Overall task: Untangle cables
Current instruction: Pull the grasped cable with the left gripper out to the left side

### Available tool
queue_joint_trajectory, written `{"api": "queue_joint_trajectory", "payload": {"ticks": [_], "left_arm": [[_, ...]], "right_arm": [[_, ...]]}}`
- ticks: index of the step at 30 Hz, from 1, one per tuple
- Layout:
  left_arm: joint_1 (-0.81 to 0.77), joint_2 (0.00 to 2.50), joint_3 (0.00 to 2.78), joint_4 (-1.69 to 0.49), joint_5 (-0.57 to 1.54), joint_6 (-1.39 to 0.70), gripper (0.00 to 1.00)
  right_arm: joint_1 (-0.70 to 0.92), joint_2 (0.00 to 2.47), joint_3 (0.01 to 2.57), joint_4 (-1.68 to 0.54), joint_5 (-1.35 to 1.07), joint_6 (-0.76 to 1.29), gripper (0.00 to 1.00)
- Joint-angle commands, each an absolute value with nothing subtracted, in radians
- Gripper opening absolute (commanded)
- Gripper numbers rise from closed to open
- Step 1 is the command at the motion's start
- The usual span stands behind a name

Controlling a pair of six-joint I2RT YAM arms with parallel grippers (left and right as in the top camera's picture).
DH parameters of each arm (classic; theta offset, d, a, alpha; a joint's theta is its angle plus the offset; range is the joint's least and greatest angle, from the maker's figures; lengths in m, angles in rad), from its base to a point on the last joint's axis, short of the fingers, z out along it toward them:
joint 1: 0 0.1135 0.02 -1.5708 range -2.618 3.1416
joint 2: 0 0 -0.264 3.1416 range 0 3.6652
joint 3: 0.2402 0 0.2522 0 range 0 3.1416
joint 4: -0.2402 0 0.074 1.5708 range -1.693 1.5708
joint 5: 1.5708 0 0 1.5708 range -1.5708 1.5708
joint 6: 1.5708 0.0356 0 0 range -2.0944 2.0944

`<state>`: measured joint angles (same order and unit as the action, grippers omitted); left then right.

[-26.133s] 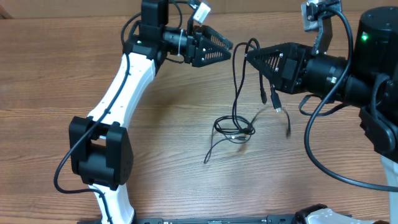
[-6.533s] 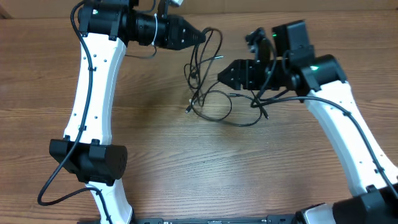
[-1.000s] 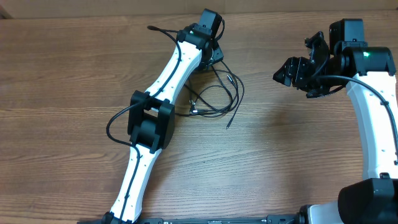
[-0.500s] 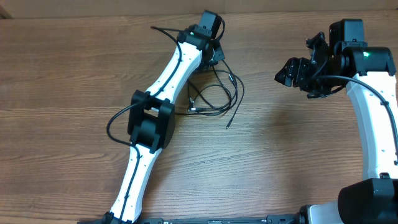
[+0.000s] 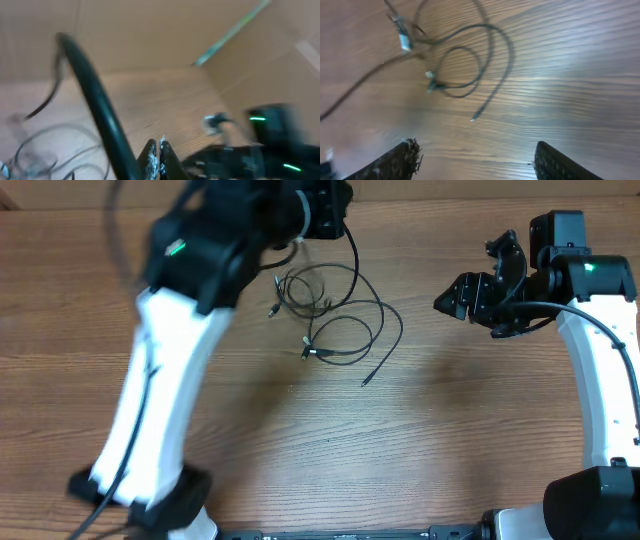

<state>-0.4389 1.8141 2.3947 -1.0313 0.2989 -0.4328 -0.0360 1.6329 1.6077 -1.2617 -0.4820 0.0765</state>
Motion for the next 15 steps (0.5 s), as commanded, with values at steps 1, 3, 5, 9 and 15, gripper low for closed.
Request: {"api": "queue_joint_trajectory", "payload": {"ticks": [1,3,5,9,15], "left_arm": [[-0.434,1.721,2.399,-0.982,0.369,-0.409,0.04],[-0.429,1.678,2.399,-0.939,0.376,-0.435,0.04],[-0.421,1.641,2.399,-0.897,0.387,-0.452,0.04],[-0.403,1.584,2.399,-0.807,0.416,-0.502,0.04],[-0.322,1.53,2.399,-0.722,0.404,-0.58,0.04]], "right_arm": [[-0.034,1.602,1.619,-1.242,-0.661,0.017,0.73],[-0.034,1.592,1.619,-1.232,-0.697,0.017,0.73],[-0.034,1.589,1.619,-1.232,-0.714,0.017,0.73],[-0.033,1.589,1.619,-1.231,-0.736,0.017,0.73],[-0.027,1.59,1.619,-1.223,-0.72,0.028,0.73]]}}
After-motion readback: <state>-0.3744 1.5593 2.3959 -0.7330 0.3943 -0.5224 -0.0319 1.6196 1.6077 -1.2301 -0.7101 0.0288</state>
